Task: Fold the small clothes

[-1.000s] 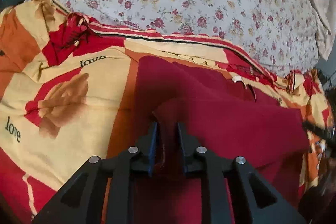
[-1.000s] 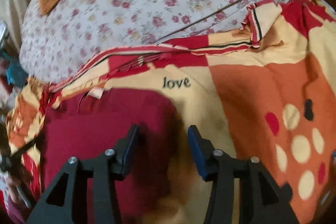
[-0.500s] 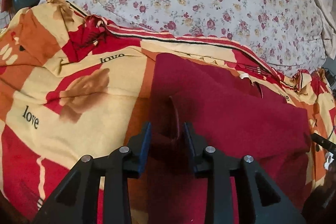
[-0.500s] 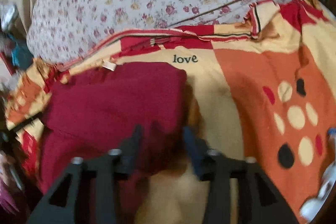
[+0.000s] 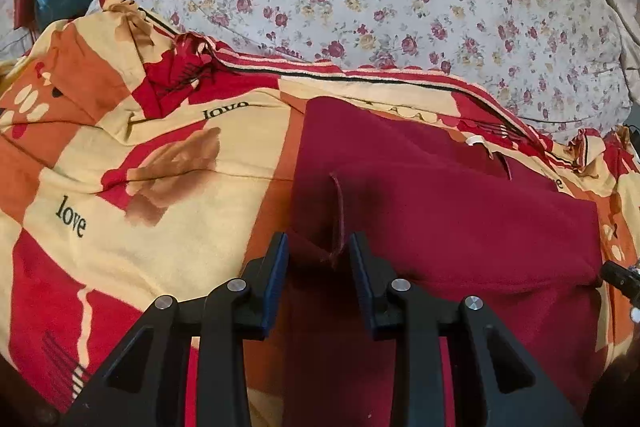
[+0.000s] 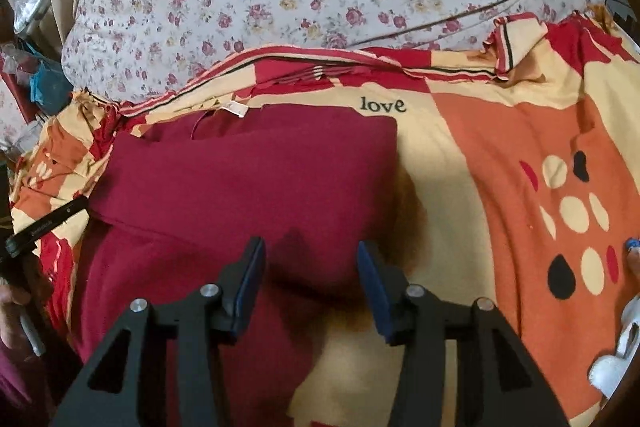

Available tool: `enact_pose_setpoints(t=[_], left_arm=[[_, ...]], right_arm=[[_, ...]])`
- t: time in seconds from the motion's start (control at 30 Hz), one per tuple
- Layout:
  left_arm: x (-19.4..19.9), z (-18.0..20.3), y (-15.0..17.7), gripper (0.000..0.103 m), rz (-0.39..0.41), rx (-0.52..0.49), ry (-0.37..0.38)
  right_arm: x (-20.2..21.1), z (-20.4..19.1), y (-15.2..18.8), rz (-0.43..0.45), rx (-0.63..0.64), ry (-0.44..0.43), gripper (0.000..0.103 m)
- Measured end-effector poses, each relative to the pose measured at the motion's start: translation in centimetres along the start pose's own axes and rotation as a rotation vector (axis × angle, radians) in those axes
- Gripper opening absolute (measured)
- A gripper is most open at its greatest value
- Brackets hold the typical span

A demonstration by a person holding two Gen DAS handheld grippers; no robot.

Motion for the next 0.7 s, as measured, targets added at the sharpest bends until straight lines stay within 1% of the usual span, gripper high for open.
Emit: enact_pose_setpoints(t=[0.13,0.2,0.3,0.43,0.53,0.57,0.63,0.7], left_arm=[[-1.4,0.1,-0.2,0.011,-0.025,0.001,-0.026],[-1.4,0.3,-0.2,0.011,-0.020,-0.004,-0.035],[-1.2,0.3,0.0,0.011,-0.024,-0.014,-0.040],[-0.2,0.1,0.7,0.011,-0.033,-0.006,-0.019],[0.9,0.1,1.5,0.011,-0.031,-0.010,-0.004],[1.3,0.1,1.9,0.011,-0.027,-0.010,-0.001],[2.0,0.0,2.7,0.011,-0.024,-0.006,0.010],[2.6,-0.1,3.5,0.011,-0.027,-0.002,0.024]], right_arm=[[-2.2,0.6,-0.3,-0.052,-0.008,0.058,0.050],[-2.7,1.1,-0.2,-0.063,-0.020,0.061,0.050],[-2.1,1.5,0.3,-0.060,-0.038,0.040,0.051],[-0.5,1.3,1.5,-0.067,-0.015,-0.002,0.053],[0.7,0.7,3.0,-0.065,0.016,-0.050,0.059],[0.9,0.3,3.7,-0.071,0.021,-0.080,0.061],[0.4,-0.2,4.4,-0.097,0.035,-0.127,0.061],[-0.7,-0.6,5.1,-0.118,0.028,-0.130,0.059]])
Point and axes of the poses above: each gripper's, at about its wrist camera, not at the fingertips, and x roughly against the way its jaws point, z to its right, y to its underside, the point moved 2 cm from there along -x, roughly the way its jaws point, and after that the axes turned 13 degrees about -z, right-handed, at the moved point
